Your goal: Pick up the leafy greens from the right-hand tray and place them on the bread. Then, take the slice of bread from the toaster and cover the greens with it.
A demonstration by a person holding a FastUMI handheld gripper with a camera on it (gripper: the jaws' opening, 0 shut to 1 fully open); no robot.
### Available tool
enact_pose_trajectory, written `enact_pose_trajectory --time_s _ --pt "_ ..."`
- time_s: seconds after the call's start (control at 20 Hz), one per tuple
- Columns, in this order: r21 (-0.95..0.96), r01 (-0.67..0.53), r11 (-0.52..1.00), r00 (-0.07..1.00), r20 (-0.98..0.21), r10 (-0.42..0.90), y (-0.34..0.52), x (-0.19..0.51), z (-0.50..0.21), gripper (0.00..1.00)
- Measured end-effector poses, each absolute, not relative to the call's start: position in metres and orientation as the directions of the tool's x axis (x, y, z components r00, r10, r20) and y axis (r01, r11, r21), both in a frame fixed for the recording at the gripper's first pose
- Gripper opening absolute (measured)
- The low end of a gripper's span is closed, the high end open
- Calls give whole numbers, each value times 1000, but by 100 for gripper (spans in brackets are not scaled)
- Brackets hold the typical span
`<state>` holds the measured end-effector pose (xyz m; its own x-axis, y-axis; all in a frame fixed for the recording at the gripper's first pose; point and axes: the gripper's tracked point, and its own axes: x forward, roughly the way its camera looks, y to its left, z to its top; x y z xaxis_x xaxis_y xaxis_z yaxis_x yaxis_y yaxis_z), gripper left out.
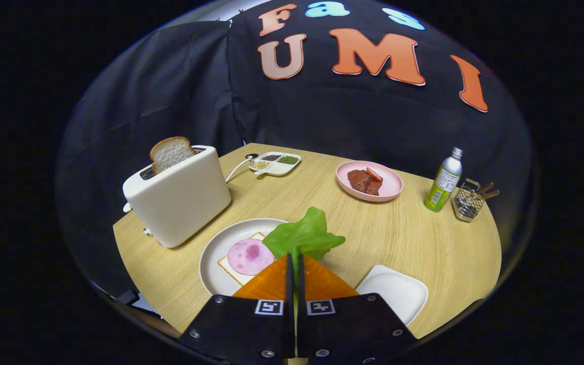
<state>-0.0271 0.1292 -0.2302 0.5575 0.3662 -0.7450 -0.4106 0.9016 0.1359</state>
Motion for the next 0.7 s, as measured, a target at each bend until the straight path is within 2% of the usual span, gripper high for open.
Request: enact_pose_trajectory --time_s 0.5,0.7 --pt "224 -501 836 432 -773 465 188 -39 -255 3" --pt "231 -509 829 395 -793 463 193 -38 -269 3"
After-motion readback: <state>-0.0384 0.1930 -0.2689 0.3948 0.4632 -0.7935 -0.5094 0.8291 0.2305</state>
